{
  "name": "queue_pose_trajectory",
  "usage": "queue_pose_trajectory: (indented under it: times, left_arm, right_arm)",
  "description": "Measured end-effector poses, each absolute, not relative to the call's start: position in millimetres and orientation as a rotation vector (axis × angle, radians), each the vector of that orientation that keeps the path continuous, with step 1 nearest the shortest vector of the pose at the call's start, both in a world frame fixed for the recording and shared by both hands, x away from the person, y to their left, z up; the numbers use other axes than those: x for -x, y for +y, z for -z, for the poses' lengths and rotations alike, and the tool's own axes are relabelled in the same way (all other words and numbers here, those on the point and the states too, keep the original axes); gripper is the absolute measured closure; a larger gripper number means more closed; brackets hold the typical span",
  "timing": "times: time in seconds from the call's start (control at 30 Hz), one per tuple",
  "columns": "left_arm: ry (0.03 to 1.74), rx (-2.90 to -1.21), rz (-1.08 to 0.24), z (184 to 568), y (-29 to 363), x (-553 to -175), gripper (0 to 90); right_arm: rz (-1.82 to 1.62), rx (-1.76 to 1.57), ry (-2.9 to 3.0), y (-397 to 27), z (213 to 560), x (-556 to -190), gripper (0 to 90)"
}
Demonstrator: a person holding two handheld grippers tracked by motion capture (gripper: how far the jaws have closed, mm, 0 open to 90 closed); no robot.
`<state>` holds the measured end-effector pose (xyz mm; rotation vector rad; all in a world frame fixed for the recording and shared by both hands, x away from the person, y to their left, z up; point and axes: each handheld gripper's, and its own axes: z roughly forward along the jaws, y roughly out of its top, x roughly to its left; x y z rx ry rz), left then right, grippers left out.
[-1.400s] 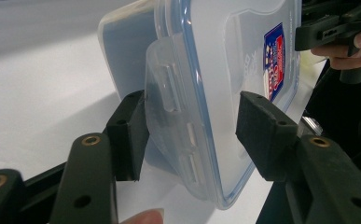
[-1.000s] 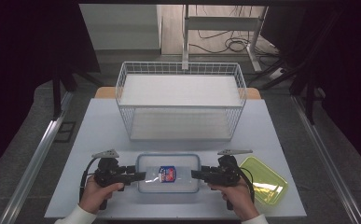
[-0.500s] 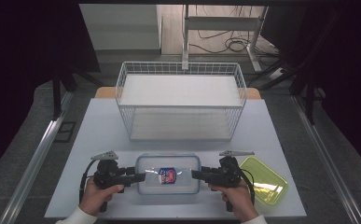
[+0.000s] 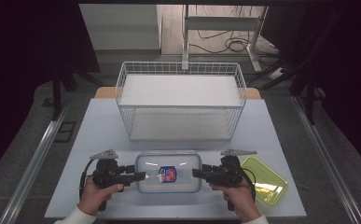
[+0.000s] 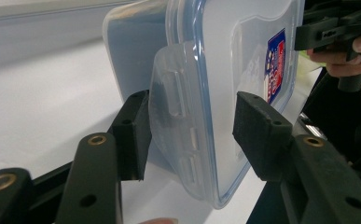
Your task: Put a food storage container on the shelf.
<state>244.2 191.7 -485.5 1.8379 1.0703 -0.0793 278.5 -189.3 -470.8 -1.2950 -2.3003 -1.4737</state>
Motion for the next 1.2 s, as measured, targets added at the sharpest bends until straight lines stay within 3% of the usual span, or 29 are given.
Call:
queue_pose_trajectory:
  times: [0.5,1.2]
  left_arm:
    - [1.019,-1.836,0.009,454.6,191.1,-254.4,47.7]
    - [0.912,-1.819,-0.103,368.1,186.6,-278.3,47.7]
  right_arm:
    - [1.555,1.258,-2.334,-190.2,443.7,-285.9,53.5]
    - [1.713,1.206,-2.401,-195.1,356.9,-300.6,53.4]
